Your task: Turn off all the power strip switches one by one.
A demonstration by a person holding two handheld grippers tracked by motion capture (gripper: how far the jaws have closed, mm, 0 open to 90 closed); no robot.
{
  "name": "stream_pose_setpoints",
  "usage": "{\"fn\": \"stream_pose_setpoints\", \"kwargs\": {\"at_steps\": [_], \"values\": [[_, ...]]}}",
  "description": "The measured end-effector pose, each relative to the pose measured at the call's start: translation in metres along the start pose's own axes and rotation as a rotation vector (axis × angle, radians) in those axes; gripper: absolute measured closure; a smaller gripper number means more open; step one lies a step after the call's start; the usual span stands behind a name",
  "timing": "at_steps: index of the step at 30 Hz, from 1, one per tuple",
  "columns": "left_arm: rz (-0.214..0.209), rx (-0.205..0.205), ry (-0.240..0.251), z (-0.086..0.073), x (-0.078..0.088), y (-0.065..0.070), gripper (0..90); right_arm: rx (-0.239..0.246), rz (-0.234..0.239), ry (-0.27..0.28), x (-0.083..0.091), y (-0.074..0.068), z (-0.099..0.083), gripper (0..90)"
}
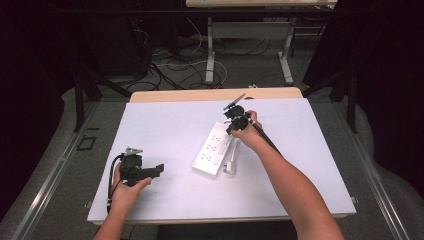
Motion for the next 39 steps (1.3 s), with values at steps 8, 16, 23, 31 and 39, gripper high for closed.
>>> {"fn": "stream_pose_setpoints", "kwargs": {"at_steps": [8,16,23,31,39], "values": [[0.001,-0.001,0.007,0.0,-0.001,0.0,7.7,0.03,0.017,-0.021,0.0,-0.009,-0.005,90.0],[0.004,0.004,0.017,0.001,-0.002,0.0,7.8,0.057,0.042,-0.032,0.0,-0.02,-0.009,90.0],[0.002,0.004,0.003,0.0,-0.002,0.0,7.8,0.055,0.069,-0.039,0.001,-0.029,-0.014,90.0],[0.01,0.006,0.001,0.0,-0.002,-0.002,7.8,0.058,0.076,-0.038,0.0,-0.033,-0.015,90.0],[0.012,0.007,0.001,0.0,-0.002,-0.002,8.0,0.057,0.079,-0.05,0.001,-0.033,-0.017,90.0]]}}
Point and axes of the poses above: each handheld gripper's, and its own axes: x roughly backward along the jaws, z roughly out of its top, y roughly to its right, the point moved 10 cm from there along -x, roughly forward along the jaws, and after that the axes turned 2 degrees about x, right-handed, at the moved point
